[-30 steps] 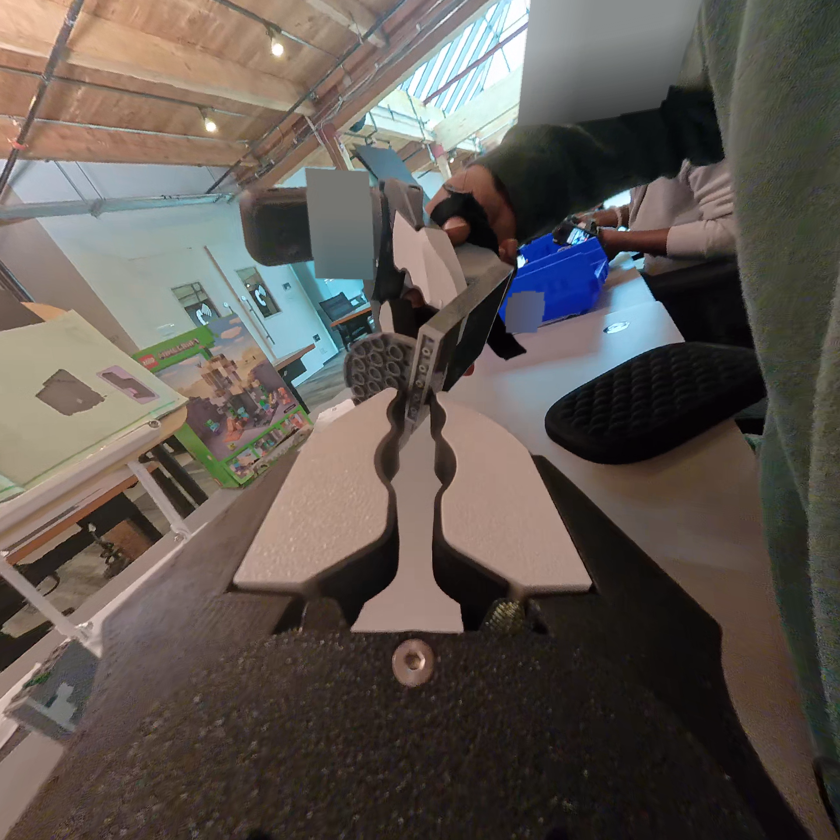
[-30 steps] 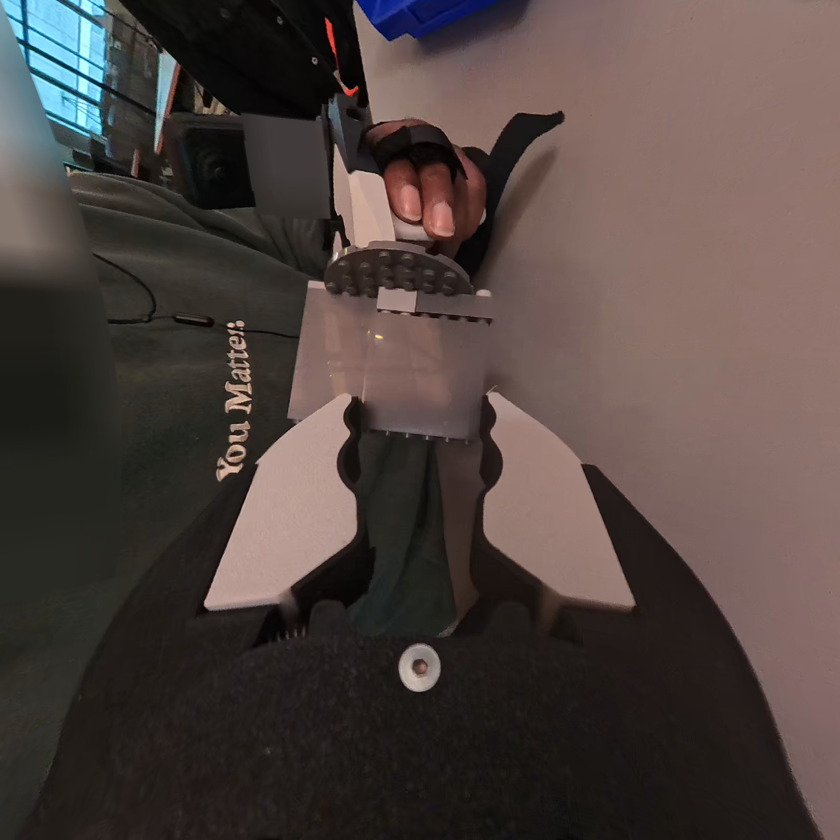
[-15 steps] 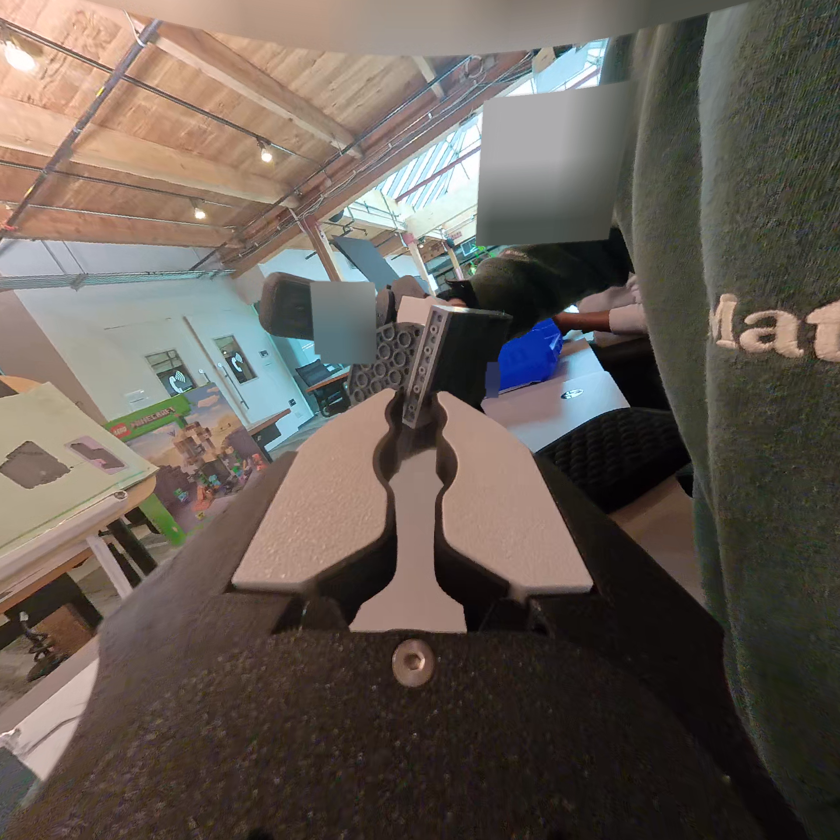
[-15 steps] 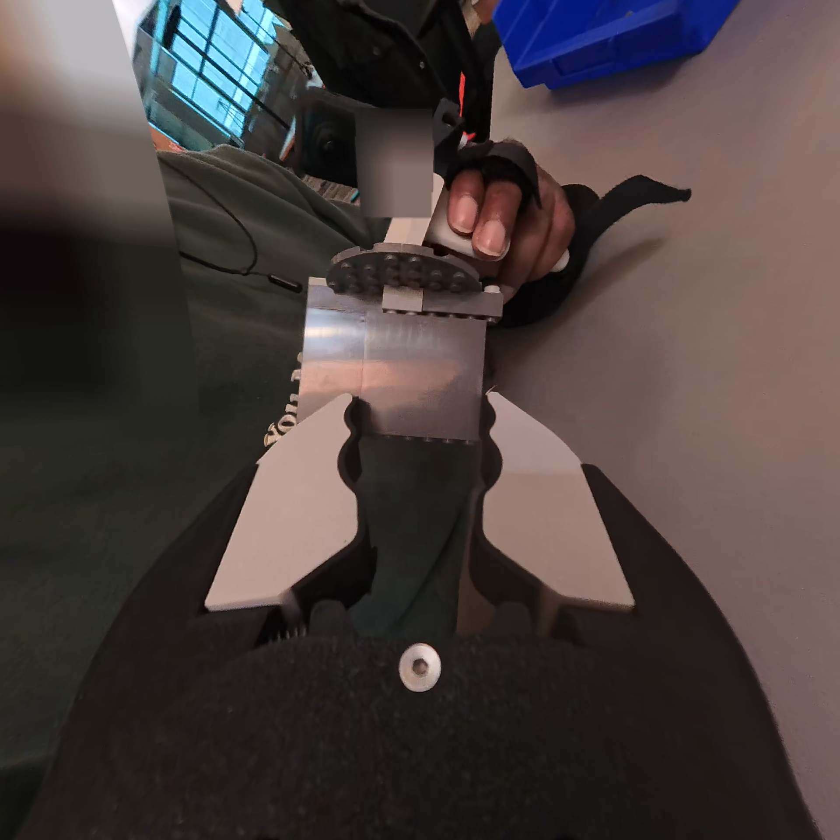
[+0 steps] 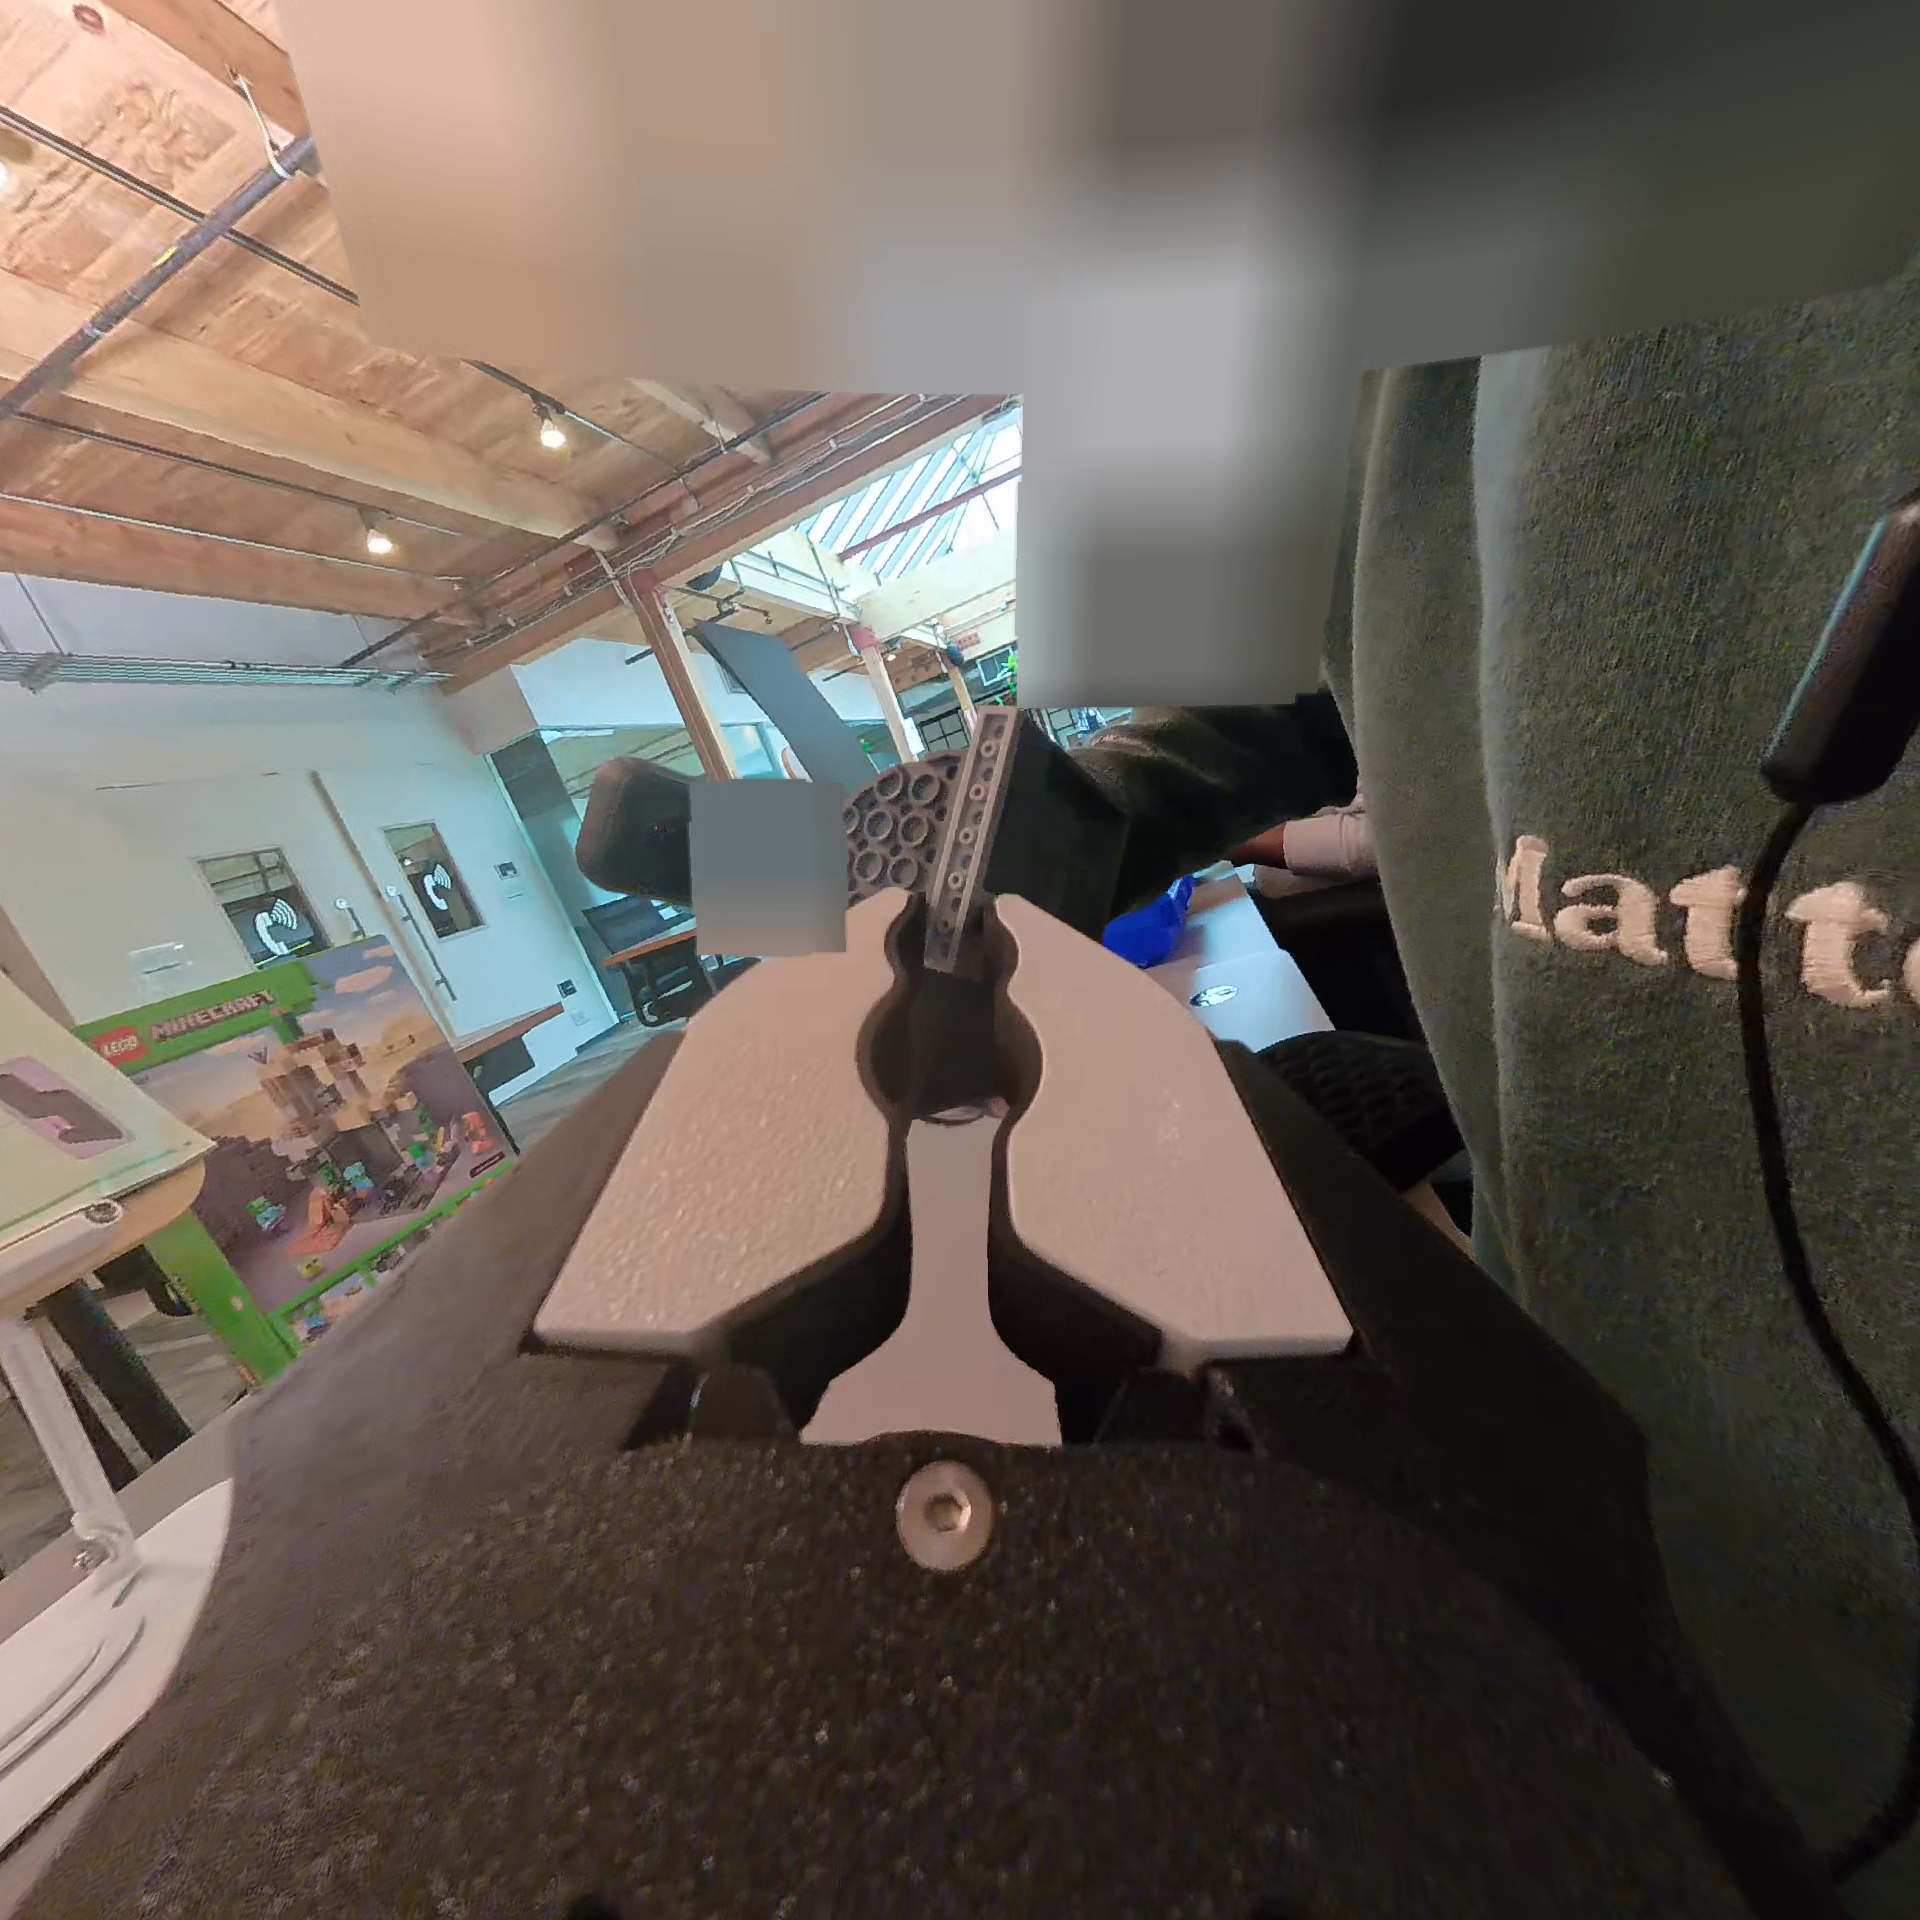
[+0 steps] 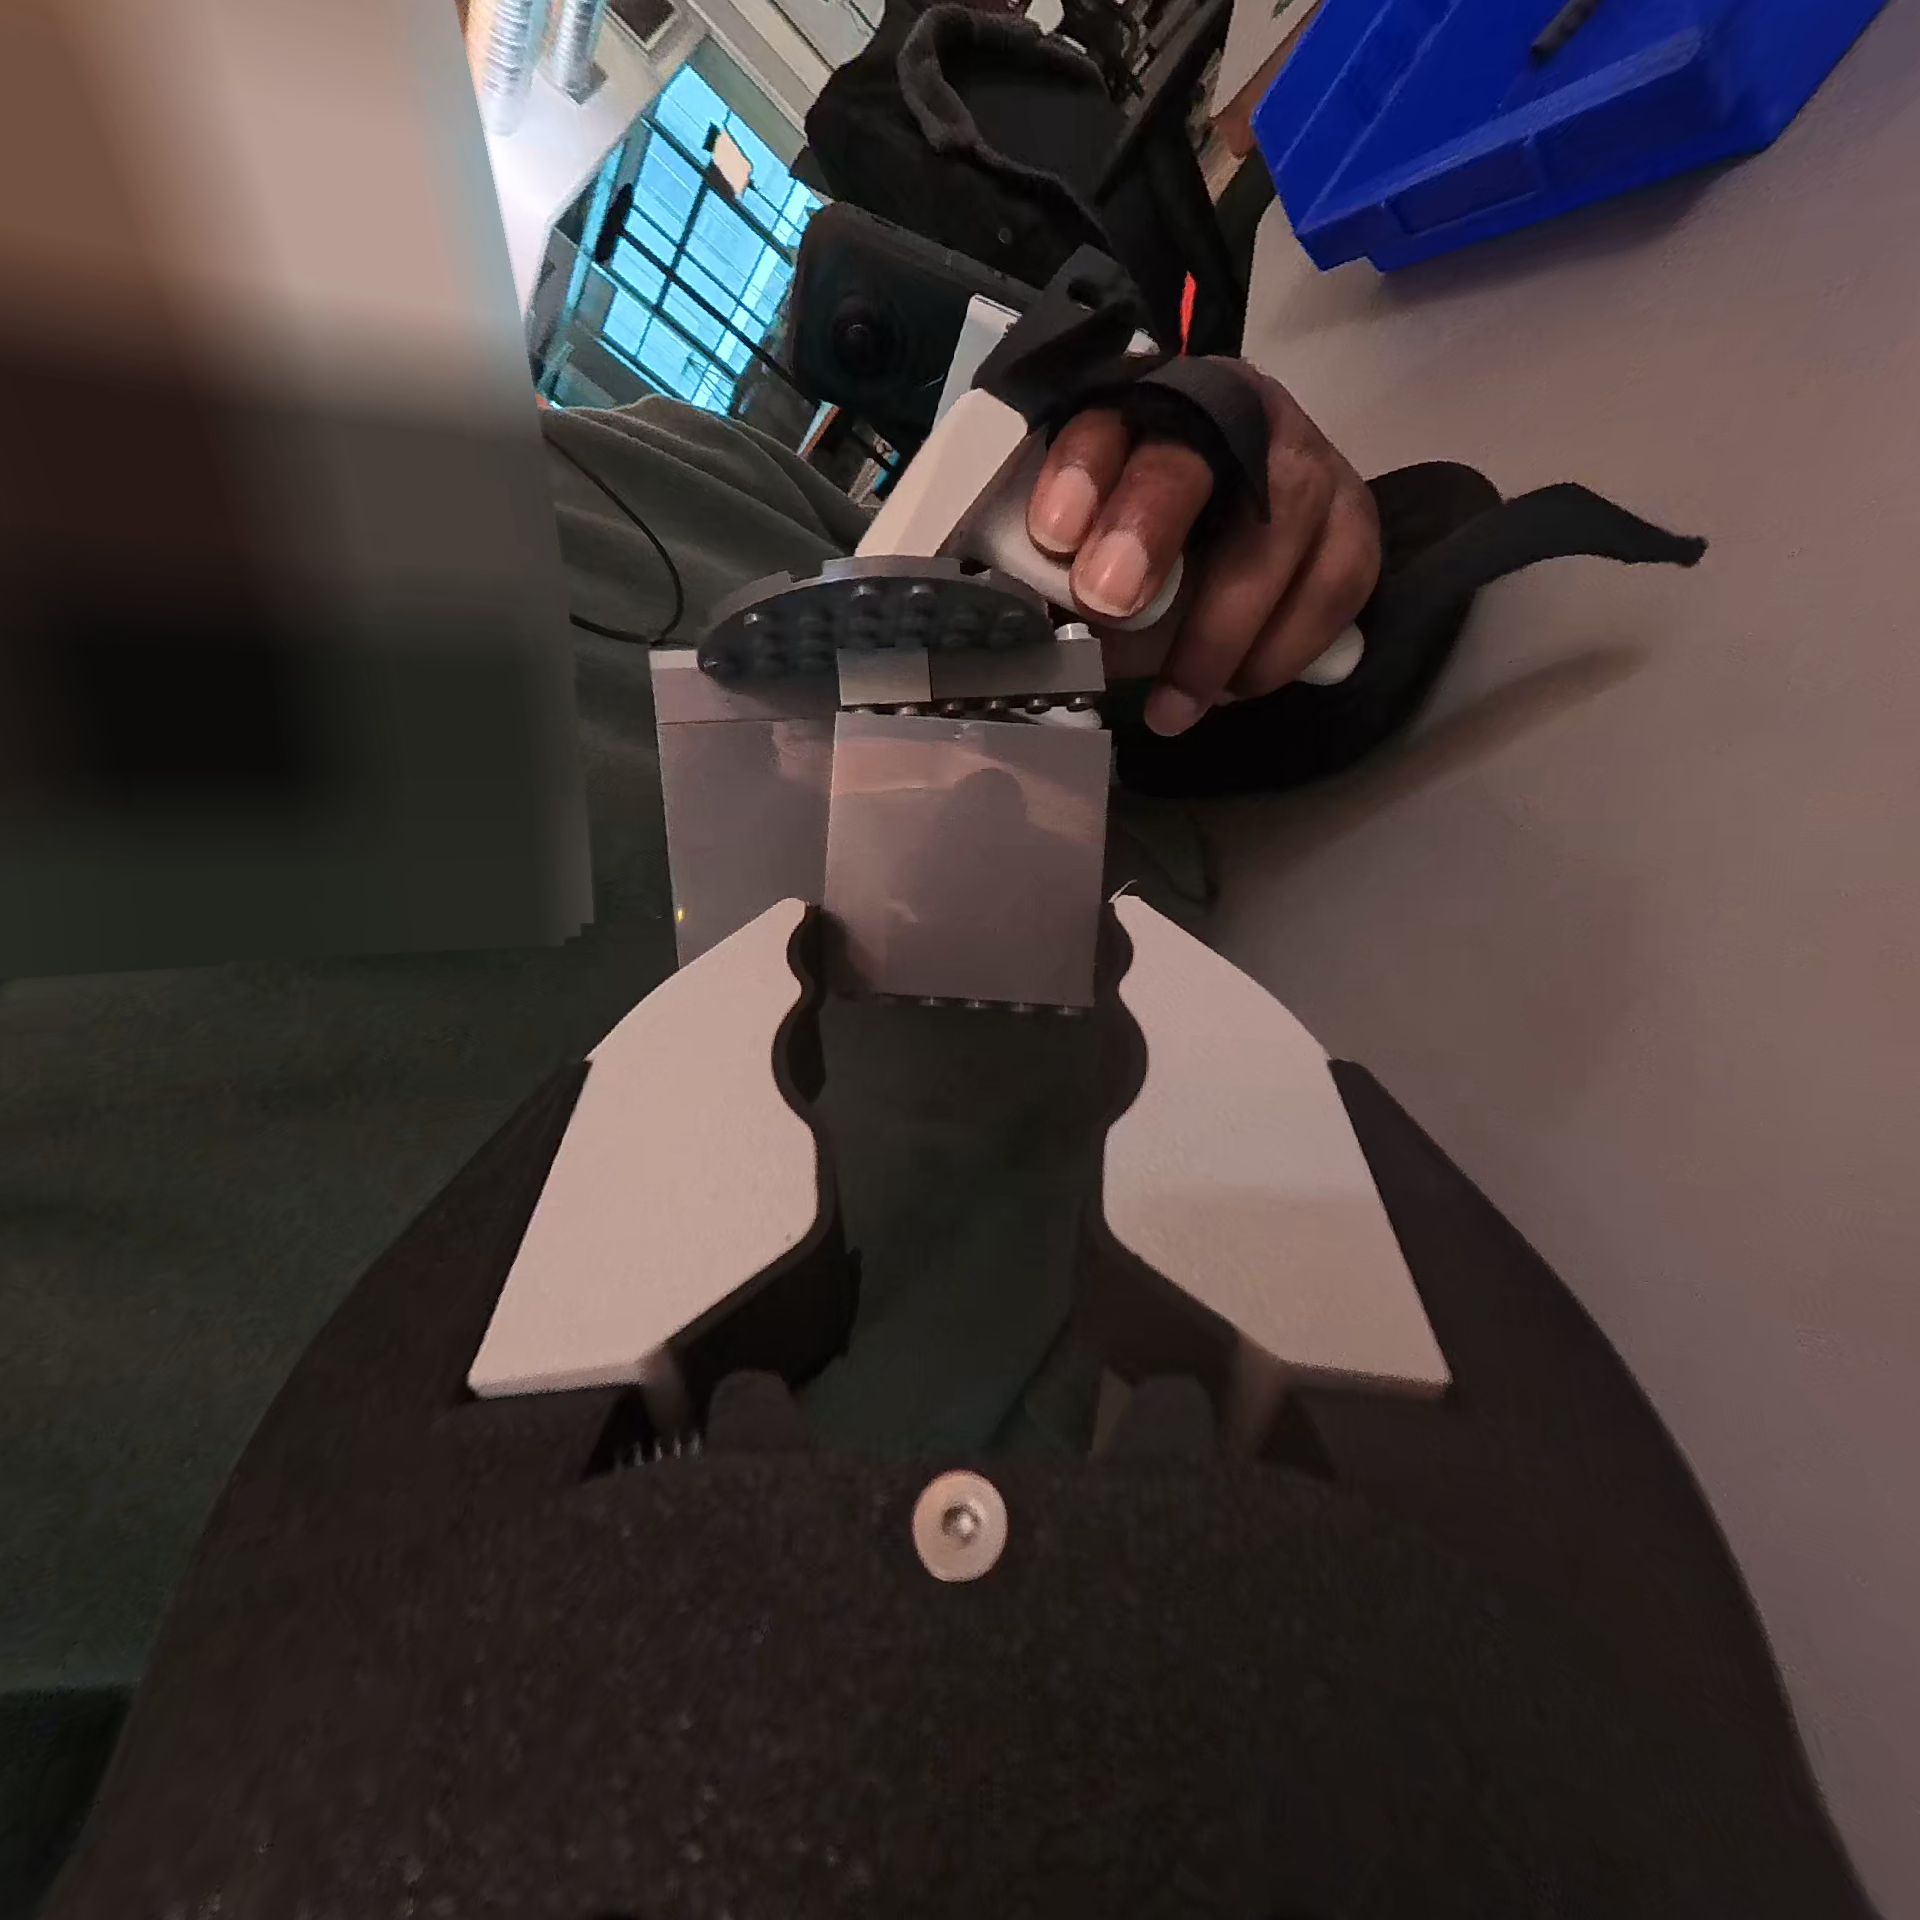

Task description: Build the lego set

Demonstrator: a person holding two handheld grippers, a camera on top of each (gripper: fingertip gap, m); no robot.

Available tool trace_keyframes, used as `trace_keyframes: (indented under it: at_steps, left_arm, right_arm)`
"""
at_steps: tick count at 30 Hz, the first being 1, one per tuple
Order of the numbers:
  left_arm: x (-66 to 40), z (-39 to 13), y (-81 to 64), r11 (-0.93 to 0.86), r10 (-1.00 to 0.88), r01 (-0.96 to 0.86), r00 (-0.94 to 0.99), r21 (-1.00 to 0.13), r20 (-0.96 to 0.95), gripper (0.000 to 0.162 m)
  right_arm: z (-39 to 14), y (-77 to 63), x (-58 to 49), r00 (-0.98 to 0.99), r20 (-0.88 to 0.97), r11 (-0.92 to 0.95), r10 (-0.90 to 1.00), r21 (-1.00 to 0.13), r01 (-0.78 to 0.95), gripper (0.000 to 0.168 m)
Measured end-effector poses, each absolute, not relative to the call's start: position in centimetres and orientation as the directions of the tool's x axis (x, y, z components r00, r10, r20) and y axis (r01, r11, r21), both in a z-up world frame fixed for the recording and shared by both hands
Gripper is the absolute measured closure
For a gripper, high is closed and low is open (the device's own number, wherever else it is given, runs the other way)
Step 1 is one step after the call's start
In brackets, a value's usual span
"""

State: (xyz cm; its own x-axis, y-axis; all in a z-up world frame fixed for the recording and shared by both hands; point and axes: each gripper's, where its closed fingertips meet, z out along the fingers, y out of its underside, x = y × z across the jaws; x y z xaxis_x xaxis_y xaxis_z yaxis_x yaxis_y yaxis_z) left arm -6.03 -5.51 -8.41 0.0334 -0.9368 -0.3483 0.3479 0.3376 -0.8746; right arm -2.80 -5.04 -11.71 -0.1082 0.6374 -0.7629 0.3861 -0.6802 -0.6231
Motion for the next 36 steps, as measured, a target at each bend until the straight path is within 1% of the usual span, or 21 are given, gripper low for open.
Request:
trace_keyframes:
  at_steps: [6, 7, 9, 20, 23, 30, 36]
  left_arm:
    - [-5.9, -8.3, -5.7, 0.326, -0.940, 0.358, 0.019, -0.875, -0.342, 0.153]
    - [-6.1, -8.2, -5.7, 0.320, -0.942, 0.368, 0.022, -0.873, -0.336, 0.160]
    - [-6.0, -8.2, -5.7, 0.314, -0.943, 0.367, 0.012, -0.875, -0.333, 0.162]
    - [-5.6, -8.9, -5.4, 0.281, -0.951, 0.336, -0.026, -0.899, -0.307, 0.160]
    - [-5.3, -8.9, -5.3, 0.285, -0.950, 0.320, -0.030, -0.904, -0.311, 0.157]
    - [-4.3, -10.1, -4.5, 0.278, -0.956, 0.218, -0.031, -0.936, -0.291, 0.140]
    - [-3.7, -10.9, -4.0, 0.301, -0.951, 0.152, -0.017, -0.941, -0.307, 0.135]
  right_arm:
    - [-11.8, -5.6, -2.9, -0.167, -0.774, -0.681, 0.611, -0.622, 0.386, 0.118]
    - [-11.9, -5.7, -2.9, -0.172, -0.777, -0.683, 0.606, -0.619, 0.388, 0.118]
    - [-11.9, -5.7, -2.9, -0.189, -0.782, -0.690, 0.594, -0.615, 0.381, 0.118]
    - [-12.4, -5.7, -2.7, -0.238, -0.777, -0.699, 0.583, -0.628, 0.342, 0.119]
    - [-12.4, -5.7, -2.6, -0.253, -0.761, -0.690, 0.598, -0.649, 0.319, 0.118]
    - [-13.1, -5.7, -2.3, -0.249, -0.758, -0.700, 0.602, -0.652, 0.292, 0.118]
    - [-13.3, -5.8, -2.5, -0.257, -0.751, -0.700, 0.609, -0.661, 0.271, 0.118]
